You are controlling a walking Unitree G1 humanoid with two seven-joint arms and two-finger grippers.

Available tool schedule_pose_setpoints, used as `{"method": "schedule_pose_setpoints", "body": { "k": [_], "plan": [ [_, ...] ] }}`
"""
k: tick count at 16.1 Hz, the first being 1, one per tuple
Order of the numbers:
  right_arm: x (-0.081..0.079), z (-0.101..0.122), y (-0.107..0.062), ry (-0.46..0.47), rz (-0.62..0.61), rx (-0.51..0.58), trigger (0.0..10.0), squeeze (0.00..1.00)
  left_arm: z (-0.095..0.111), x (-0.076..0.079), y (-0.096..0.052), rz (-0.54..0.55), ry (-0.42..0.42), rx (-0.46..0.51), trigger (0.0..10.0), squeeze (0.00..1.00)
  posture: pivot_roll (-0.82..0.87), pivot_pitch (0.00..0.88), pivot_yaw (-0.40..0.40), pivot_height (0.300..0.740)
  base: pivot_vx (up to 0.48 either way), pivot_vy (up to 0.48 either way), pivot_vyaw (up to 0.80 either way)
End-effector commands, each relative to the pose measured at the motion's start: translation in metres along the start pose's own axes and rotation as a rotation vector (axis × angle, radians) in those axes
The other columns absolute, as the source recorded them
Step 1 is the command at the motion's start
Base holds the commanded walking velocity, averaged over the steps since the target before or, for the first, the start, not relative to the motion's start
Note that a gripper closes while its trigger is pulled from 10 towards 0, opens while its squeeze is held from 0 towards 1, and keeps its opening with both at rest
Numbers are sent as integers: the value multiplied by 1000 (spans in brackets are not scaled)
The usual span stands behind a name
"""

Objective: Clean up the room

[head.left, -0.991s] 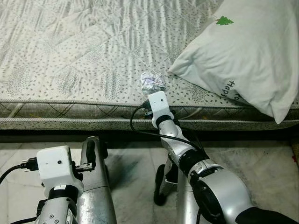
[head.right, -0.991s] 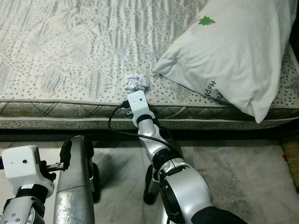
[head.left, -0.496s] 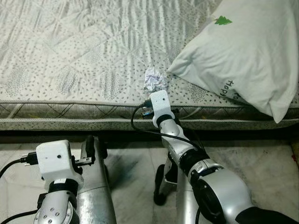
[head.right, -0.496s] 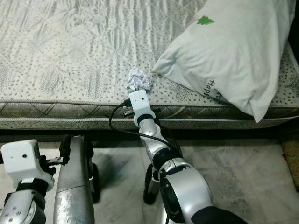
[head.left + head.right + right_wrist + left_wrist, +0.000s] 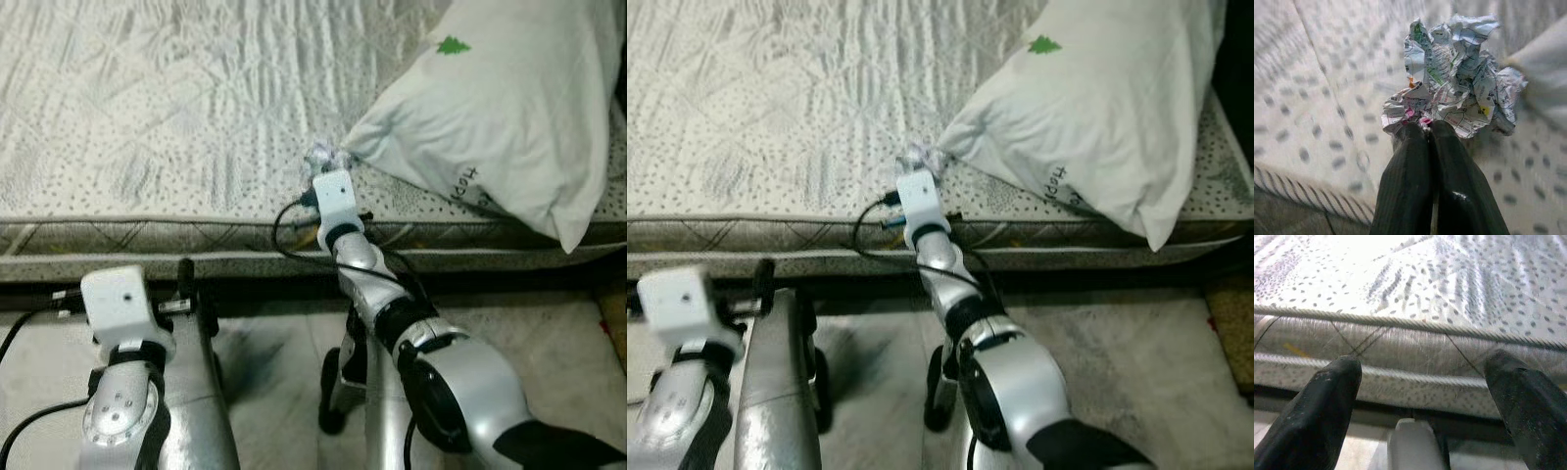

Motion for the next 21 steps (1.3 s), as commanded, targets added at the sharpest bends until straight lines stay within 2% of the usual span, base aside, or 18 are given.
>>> {"method": "schedule_pose_setpoints", "body": {
  "k": [1, 2, 4, 5, 8, 9, 10, 11, 12, 13, 14, 15, 16, 18, 21],
  "plan": [
    [1, -1, 0, 24, 7, -1, 0, 0, -5, -6, 2, 26, 3, -8, 10000, 0, 180, 138, -123, 538, 0, 0, 0],
    [9, -2, 0, 37, 5, 15, 0, 0, -5, -6, 8, 22, -2, 5, 10000, 0, 169, 112, -120, 538, 0, 0, 0],
    [26, -1, 0, 42, -1, 50, 0, 0, -5, -3, 31, -2, -1, 24, 10000, 0, 126, 12, -105, 538, 0, 0, 0],
    [42, 0, -6, 52, -22, 131, 0, 0, -1, 4, 40, -43, 16, 71, 10000, 0, 105, 0, -93, 538, 0, 0, 0],
    [56, -2, -17, 52, -43, 204, 0, 0, 1, 2, 62, -56, 37, 114, 10000, 0, 60, 0, -62, 538, 0, 0, 0],
    [64, -9, -29, 76, -75, 217, 0, 0, 2, -1, 70, -57, 39, 123, 10000, 0, 48, 0, -46, 538, 0, 0, 0],
    [66, -10, -33, 79, -81, 219, 0, 0, 2, -1, 72, -60, 42, 130, 10000, 0, 48, 0, -46, 538, 0, 0, 0],
    [71, -13, -44, 74, -99, 225, 0, 0, 6, 0, 76, -72, 51, 147, 10000, 0, 42, 0, -40, 538, 0, 0, 0],
    [79, -18, -61, 64, -141, 223, 3569, 0, 9, 2, 78, -86, 53, 156, 10000, 0, 33, 0, -33, 538, 0, 0, 0],
    [78, -24, -72, 79, -122, 224, 10000, 0, 7, 2, 77, -101, 49, 149, 10000, 0, 28, 0, -25, 538, 0, 0, 0],
    [73, -30, -80, 72, -96, 209, 10000, 0, 3, -1, 72, -113, 42, 138, 10000, 0, 24, 0, -13, 538, 0, 0, 0],
    [65, -35, -97, 39, -42, 200, 10000, 0, -5, -11, 61, -101, 62, 111, 10000, 0, 17, 0, 4, 538, 0, 0, 0],
    [64, -36, -103, 35, -32, 198, 10000, 0, -8, -14, 56, -98, 68, 101, 10000, 0, 14, 0, 9, 538, 0, 0, 0],
    [63, -45, -127, 107, -5, 109, 10000, 0, -20, -17, 43, -109, 82, 72, 10000, 0, -3, 0, 3, 538, 0, 0, 0],
    [66, -35, -127, 171, -7, 121, 10000, 0, -20, -8, 39, -104, 47, 79, 10000, 0, -2, 0, -8, 538, 0, 0, 0]
  ]
}}
Point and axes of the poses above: a point about 5 cm out from each wrist's last joint towards the gripper, its own y axis pointing out of the wrist towards the gripper, its own z axis along the axis of the wrist's last joint, x = y × z, the point moved 2 cm from there along y, pointing out of the wrist towards the gripper, and after that the axes turned 12 degrees about -y, right-handed, at the moved point
